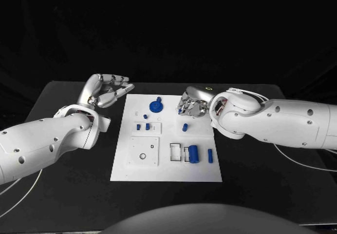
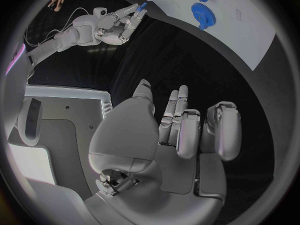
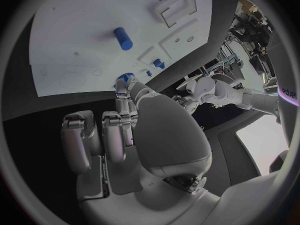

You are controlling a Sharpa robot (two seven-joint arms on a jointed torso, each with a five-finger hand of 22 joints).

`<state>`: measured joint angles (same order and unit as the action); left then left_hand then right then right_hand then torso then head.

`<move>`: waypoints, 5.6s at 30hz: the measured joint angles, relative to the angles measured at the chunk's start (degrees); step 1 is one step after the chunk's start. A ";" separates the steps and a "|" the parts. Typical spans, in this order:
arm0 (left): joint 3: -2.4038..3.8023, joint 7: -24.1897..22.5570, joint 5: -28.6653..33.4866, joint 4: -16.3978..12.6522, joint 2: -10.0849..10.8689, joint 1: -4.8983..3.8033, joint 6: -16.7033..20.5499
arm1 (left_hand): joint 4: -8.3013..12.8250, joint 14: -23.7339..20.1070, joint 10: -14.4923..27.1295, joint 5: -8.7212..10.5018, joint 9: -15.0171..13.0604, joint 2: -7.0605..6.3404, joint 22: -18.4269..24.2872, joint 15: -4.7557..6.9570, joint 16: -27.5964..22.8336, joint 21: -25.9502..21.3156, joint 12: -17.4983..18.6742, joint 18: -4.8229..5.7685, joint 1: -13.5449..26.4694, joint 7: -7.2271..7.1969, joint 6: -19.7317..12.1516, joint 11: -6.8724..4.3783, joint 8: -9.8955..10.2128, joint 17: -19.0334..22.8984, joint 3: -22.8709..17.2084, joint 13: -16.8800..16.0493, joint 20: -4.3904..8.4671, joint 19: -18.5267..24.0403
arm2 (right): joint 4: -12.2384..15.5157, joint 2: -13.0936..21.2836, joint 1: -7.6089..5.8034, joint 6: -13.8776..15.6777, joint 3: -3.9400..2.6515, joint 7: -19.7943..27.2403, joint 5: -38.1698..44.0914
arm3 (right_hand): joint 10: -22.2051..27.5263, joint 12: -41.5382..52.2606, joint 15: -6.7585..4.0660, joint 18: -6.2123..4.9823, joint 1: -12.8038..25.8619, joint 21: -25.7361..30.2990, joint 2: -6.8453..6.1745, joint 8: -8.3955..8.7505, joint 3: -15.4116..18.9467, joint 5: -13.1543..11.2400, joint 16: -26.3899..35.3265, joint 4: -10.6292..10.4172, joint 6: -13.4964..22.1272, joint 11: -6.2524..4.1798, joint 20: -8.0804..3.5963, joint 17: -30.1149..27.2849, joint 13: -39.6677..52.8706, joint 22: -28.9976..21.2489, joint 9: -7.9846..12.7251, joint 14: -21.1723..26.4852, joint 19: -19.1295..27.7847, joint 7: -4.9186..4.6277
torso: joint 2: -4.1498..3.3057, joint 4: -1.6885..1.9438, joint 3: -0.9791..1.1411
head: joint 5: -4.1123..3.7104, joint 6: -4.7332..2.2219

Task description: Assemble the parts on the task board

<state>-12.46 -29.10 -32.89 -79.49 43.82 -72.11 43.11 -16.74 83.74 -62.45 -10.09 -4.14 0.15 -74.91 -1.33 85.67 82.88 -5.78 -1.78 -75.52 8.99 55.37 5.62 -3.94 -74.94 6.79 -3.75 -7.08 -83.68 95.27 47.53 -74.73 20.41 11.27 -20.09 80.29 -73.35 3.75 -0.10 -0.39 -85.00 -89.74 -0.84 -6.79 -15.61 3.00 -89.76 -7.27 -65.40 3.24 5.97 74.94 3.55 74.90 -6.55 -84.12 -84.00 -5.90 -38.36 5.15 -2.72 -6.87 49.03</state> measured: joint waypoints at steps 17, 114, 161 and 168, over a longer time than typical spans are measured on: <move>0.00 0.02 0.00 0.05 -0.09 0.00 -0.10 | 0.00 0.00 0.00 0.00 0.00 0.00 0.00 0.00 0.00 0.00 0.00 0.00 0.00 0.00 0.00 0.00 0.00 0.01 0.00 0.00 0.00 0.00 | 0.77 -4.21 0.11 -0.25 -0.04 2.87 -5.77 | 0.21 0.00 0.21 0.00 0.00 0.00 -0.01 -0.05 -0.14 -0.04 0.00 0.15 0.00 0.21 0.00 -0.01 0.00 0.04 0.00 0.21 0.00 -0.59 | 0.01 -0.05 0.02 | 0.40 0.65; 0.00 -0.11 -0.34 -0.15 0.24 0.00 -0.28 | 0.16 0.00 0.00 0.00 0.00 0.23 0.00 0.00 0.00 -0.19 0.00 0.00 -0.24 0.00 0.00 0.00 0.00 0.01 0.16 0.00 0.00 0.00 | -1.42 -12.31 6.36 -8.66 0.04 5.02 9.65 | 1.23 0.00 0.82 0.00 -0.43 0.00 0.45 0.67 -1.01 0.21 0.00 0.39 0.97 1.23 0.81 -0.01 -0.08 0.04 -1.56 -0.01 0.01 -1.50 | 0.06 -0.06 0.01 | 1.19 0.98; 0.00 -0.17 -0.52 -0.17 0.20 0.00 -0.30 | 0.16 0.00 0.00 0.00 0.00 0.23 0.00 0.00 0.00 -0.19 0.00 0.00 -0.24 0.00 0.00 0.00 0.00 0.03 0.16 0.00 0.00 0.00 | -1.78 -12.86 6.55 -9.10 0.08 5.15 9.88 | 1.23 0.00 1.03 0.00 -0.44 0.00 0.43 0.84 -0.98 -0.06 0.00 0.41 1.05 1.23 0.81 -0.03 -0.07 0.01 -1.61 0.20 0.01 -1.63 | 0.02 -0.08 0.02 | 1.02 0.98; 0.00 -0.17 -0.53 -0.17 0.23 0.00 -0.30 | 0.16 0.00 0.00 0.00 0.00 0.23 0.00 0.00 0.00 -0.19 0.00 0.00 -0.24 0.00 0.00 0.00 0.00 0.03 0.16 0.00 0.00 0.00 | -1.69 -12.91 6.59 -9.30 0.09 5.32 11.16 | 1.23 0.00 1.02 0.00 -0.45 0.00 0.43 0.91 -0.97 0.21 0.00 0.41 1.06 1.23 0.81 -0.04 -0.07 0.00 -1.63 0.20 0.01 -1.62 | 0.03 -0.08 0.02 | 1.02 0.98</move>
<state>-12.47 -29.27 -33.42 -79.66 44.04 -72.10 42.81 -16.58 83.74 -62.45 -10.09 -4.14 0.38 -74.90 -1.33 85.68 82.69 -5.78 -1.79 -75.76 8.98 55.37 5.62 -3.94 -74.90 6.95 -3.75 -7.08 -83.68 93.58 34.61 -68.14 11.11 11.35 -14.77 91.45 -72.12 3.75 0.92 -0.39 -85.44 -89.74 -0.42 -5.88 -16.58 3.21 -89.77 -6.86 -64.35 4.47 6.78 74.91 3.48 74.91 -8.18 -83.92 -84.00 -7.52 -38.33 5.06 -2.70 -5.86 50.01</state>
